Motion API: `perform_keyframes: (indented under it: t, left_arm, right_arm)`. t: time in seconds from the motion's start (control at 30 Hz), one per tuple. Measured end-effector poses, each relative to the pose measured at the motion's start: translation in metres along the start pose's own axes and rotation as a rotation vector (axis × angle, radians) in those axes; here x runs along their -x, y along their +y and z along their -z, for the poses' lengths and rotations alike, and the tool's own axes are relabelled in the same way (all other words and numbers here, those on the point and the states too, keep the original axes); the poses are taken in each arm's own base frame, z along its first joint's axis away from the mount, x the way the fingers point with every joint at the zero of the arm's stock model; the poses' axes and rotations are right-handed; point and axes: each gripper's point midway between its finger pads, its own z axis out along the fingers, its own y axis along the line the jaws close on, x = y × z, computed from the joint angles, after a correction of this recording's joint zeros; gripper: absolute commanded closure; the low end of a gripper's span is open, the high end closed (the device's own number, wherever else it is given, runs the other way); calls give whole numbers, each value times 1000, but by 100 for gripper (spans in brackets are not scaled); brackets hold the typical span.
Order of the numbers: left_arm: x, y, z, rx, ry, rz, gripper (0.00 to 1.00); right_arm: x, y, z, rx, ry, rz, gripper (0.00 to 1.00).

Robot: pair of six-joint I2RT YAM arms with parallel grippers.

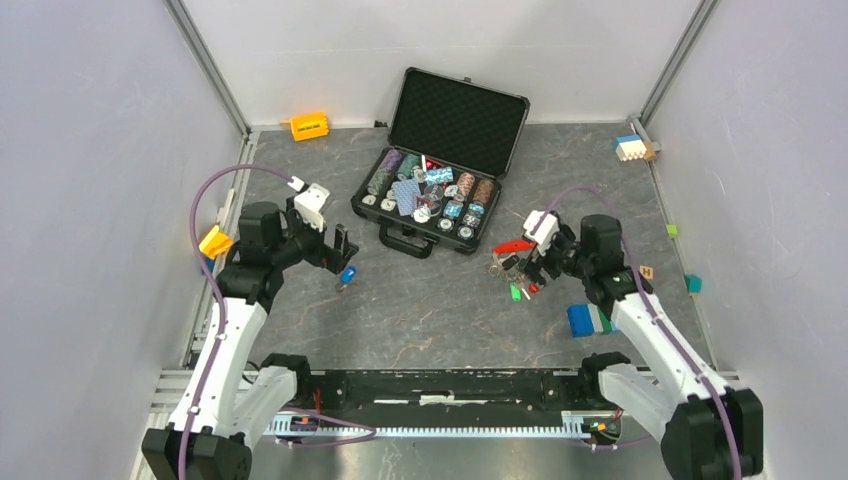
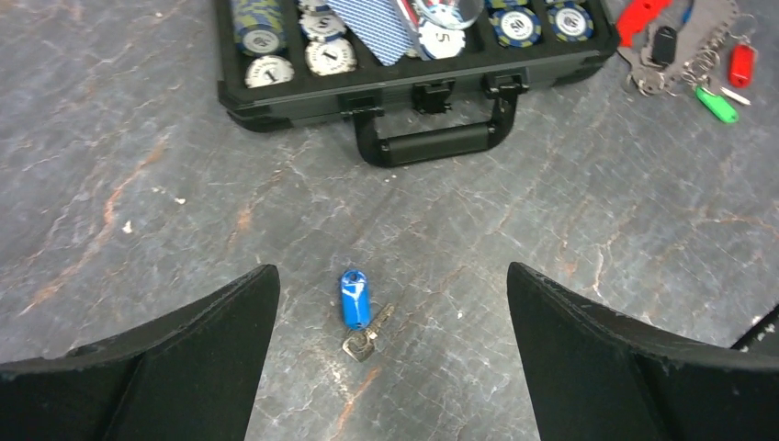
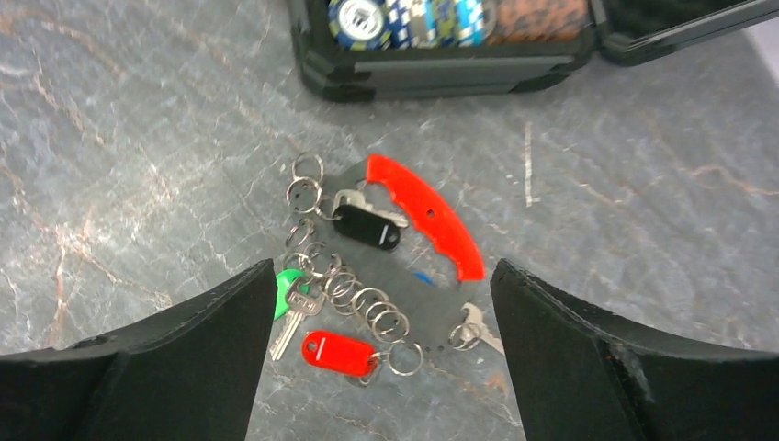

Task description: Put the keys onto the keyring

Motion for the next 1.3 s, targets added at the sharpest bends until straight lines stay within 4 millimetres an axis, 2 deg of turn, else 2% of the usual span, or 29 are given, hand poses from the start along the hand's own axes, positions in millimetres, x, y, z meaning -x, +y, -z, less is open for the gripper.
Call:
perform_keyframes:
  t: [0.13,0.3,0.43,0.6,0.93,1.3]
  left_arm:
    - [-3,-11,-3,-68,10,2,0]
    - [-3,-16,-2,-101,4,-7,1]
    - [-9,-18,-4,-116,17,-6,2]
    - [-13,-19,-7,-128,29,-8,3]
    - [-17,-23,-8,-145,36,-16,3]
    - [-17,-23,-8,-149,36,-23,3]
  right_arm:
    - [-22,16,-21,91,104,32,18]
    - [-34,29,-50,212,184,48,32]
    - [-31,22,-77,264,212,38,36]
    - [-22,14,-99,296,205,40,38]
    - [-42,41,-116,404,267,60,42]
    - [-51,45,-120,428,294,79,42]
